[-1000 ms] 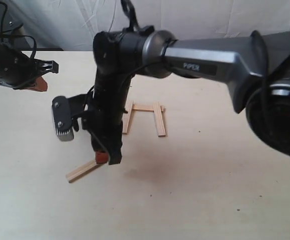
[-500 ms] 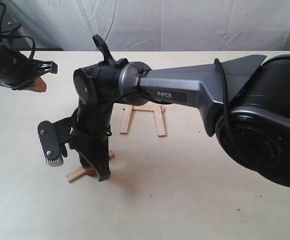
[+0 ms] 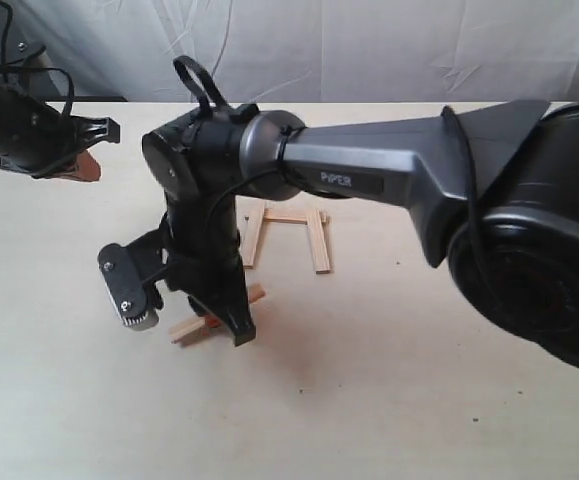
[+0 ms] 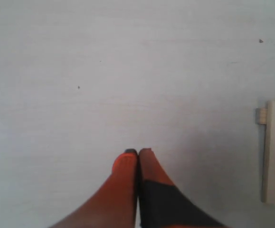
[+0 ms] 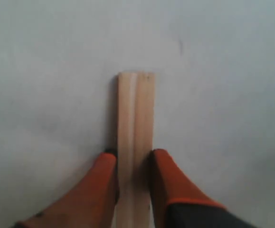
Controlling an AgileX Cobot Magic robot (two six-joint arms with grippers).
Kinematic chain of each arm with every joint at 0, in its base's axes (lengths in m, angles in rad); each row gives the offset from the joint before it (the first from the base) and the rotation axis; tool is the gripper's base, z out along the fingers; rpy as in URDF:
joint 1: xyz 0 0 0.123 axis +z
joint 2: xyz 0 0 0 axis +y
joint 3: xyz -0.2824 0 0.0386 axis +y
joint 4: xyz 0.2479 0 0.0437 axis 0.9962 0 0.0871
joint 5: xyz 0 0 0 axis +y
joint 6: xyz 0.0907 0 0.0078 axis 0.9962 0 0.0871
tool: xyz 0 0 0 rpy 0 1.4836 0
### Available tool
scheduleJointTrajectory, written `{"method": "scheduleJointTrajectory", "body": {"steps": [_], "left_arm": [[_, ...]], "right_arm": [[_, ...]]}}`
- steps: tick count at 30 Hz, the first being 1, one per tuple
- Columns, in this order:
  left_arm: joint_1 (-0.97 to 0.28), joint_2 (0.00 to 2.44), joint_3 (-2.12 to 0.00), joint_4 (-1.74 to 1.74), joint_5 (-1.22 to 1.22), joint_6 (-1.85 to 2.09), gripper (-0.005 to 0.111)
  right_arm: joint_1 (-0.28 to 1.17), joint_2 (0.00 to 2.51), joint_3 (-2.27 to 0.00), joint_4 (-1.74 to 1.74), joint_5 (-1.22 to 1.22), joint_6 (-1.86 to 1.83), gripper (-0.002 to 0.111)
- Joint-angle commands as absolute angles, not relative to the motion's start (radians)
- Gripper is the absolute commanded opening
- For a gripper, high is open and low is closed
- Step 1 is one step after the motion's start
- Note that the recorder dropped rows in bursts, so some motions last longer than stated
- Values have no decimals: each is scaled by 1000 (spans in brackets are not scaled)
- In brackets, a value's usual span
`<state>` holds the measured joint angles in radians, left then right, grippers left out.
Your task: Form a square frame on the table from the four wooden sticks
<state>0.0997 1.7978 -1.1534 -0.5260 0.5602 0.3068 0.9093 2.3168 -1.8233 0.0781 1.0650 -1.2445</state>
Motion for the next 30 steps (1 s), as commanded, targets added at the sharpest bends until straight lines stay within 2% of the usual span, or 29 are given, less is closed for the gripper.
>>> {"method": "scheduleJointTrajectory", "body": {"steps": [1, 4, 11, 23, 30], "left_arm": [[17, 1848, -1152, -591, 520, 332, 0], [-31, 1905, -1152, -639, 492, 337, 0], [-87, 1973, -1152, -816, 432, 389, 0], [-139, 2060, -1152, -1110, 428, 479, 0], [-171, 2082, -1152, -1126, 433, 473, 0]], "right_arm": [[813, 2202, -1821, 7, 1160, -1160, -1], [712, 2185, -1819, 31, 1161, -1136, -1], [611, 2232, -1817, 141, 1096, -1152, -1], [602, 2297, -1817, 225, 1046, -1124, -1], [602, 2328, -1817, 231, 1036, -1101, -1]]}}
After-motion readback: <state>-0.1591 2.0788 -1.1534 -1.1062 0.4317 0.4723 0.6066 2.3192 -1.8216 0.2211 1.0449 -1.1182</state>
